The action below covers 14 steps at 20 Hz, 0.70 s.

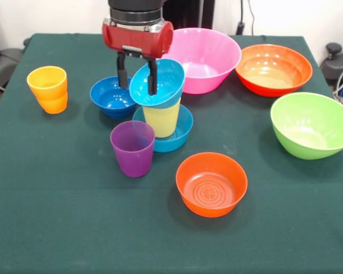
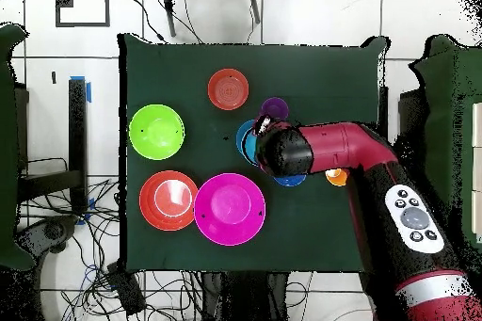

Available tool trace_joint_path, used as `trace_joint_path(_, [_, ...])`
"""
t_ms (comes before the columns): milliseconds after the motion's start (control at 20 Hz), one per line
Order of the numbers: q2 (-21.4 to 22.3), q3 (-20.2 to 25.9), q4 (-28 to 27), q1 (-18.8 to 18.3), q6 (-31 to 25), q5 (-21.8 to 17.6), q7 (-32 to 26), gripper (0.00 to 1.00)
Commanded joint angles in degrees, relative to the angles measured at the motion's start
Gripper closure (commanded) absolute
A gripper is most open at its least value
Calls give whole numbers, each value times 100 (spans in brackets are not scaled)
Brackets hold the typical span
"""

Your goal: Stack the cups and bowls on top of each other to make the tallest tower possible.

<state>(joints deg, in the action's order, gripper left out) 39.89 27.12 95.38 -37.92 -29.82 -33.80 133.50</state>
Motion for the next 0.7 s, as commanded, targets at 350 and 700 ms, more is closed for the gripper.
trace_joint_path(350, [136,114,-259,-236,-965,99,-955,0])
trace_joint_path(700, [-38,-84,-426,82,-823,-217,-609,0])
